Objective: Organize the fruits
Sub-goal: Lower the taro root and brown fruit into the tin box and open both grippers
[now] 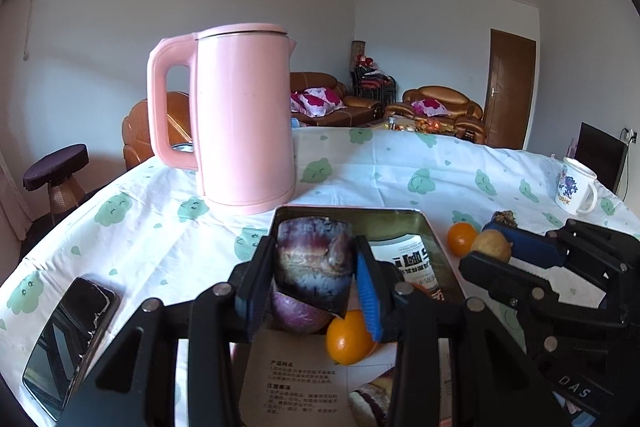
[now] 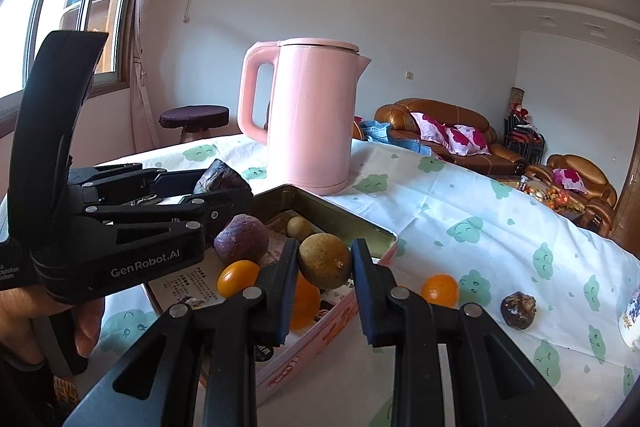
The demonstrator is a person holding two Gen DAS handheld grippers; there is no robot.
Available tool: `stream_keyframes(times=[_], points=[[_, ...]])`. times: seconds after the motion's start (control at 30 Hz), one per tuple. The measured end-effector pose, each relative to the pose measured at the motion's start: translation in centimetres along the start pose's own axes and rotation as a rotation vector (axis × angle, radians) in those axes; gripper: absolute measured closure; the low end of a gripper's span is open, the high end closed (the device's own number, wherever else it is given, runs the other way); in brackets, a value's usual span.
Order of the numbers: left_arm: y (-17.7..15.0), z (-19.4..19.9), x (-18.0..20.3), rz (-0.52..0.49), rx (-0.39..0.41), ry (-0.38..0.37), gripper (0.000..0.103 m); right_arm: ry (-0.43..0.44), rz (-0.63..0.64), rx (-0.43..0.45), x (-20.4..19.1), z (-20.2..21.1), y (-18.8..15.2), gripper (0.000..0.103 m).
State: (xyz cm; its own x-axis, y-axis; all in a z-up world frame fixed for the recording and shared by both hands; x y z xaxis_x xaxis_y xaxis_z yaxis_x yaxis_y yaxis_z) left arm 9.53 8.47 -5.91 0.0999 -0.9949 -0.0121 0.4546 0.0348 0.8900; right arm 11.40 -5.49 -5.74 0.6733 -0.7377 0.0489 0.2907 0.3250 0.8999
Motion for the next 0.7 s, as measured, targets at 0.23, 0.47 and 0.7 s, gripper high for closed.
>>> stream_keyframes(times=[0.23, 0.47, 0.7], points=[[-0.6, -0.3, -0.9, -0.008, -0.044, 0.013, 0.062, 0.043, 0.019, -0.05, -1.3, -1.2, 0.1, 0.075], [-0.8, -1.1, -1.5, 0.002, -0.087, 0.004, 0.062, 0.061, 0.048, -0.116, -2.2, -2.3, -0.2, 0.075], [-0.9, -1.4, -1.5, -0.01, -0.109, 0.011, 0.062, 0.076, 0.05, -0.158, -2.2, -3.0, -0.4, 0.075]])
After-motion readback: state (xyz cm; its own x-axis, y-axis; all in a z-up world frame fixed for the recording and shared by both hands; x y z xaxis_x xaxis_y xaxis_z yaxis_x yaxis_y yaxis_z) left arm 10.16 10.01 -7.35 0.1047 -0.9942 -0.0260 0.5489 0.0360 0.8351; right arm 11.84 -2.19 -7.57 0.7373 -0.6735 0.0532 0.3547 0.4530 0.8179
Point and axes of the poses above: each gripper's, at about its wrist camera, not at the fingertips, and z roughly against the way its jaws point, x to its right, y to its top, the point moved 2 cm from there along -z, roughly the way its jaws point, and after that the axes turned 3 degrees about -z, right-handed, at the moved point
